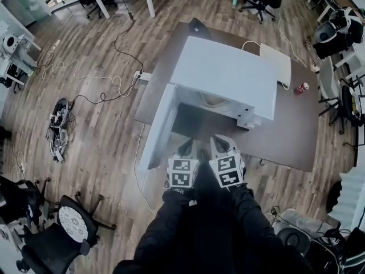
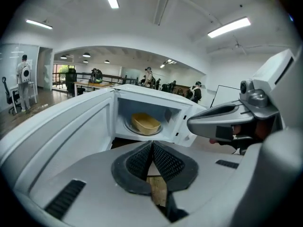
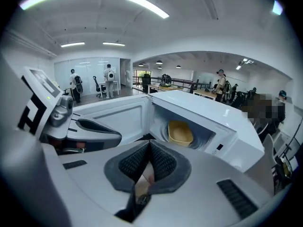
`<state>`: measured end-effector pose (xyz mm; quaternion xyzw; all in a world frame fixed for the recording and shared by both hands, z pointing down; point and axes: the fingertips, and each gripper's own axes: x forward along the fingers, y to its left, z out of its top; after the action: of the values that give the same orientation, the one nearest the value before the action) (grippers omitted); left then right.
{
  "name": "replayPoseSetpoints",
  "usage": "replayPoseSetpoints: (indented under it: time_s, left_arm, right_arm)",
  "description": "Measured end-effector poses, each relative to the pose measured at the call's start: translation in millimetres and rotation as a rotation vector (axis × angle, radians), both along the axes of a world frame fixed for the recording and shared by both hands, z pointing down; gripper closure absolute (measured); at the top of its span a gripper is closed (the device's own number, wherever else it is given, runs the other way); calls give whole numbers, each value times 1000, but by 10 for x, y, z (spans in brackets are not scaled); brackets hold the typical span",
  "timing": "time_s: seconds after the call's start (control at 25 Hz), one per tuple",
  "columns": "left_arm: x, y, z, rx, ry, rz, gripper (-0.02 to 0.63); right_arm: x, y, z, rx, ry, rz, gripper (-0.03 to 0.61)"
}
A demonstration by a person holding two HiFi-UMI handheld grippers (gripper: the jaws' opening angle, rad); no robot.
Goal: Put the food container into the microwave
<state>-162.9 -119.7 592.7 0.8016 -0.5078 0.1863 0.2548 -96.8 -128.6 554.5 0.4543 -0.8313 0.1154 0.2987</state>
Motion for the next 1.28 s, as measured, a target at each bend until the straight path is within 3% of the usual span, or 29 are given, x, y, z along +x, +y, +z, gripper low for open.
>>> replayPoseSetpoints:
  time_s: [0.2, 0.56, 0.96, 1.28]
  left_arm:
    - [87, 303, -420, 57, 38, 26, 581]
    - [211, 481, -1129, 146, 47, 42, 581]
    - [725, 450, -1710, 254, 48, 98, 581]
    - [868, 368, -1983, 324, 46, 114, 581]
  right_arm:
    - [22, 443, -457, 69, -36, 48, 555]
    - [122, 739, -1115, 197, -98, 67, 555]
    - [659, 676, -1733, 335, -152, 128, 555]
    - [772, 628, -1956, 396, -169, 125, 555]
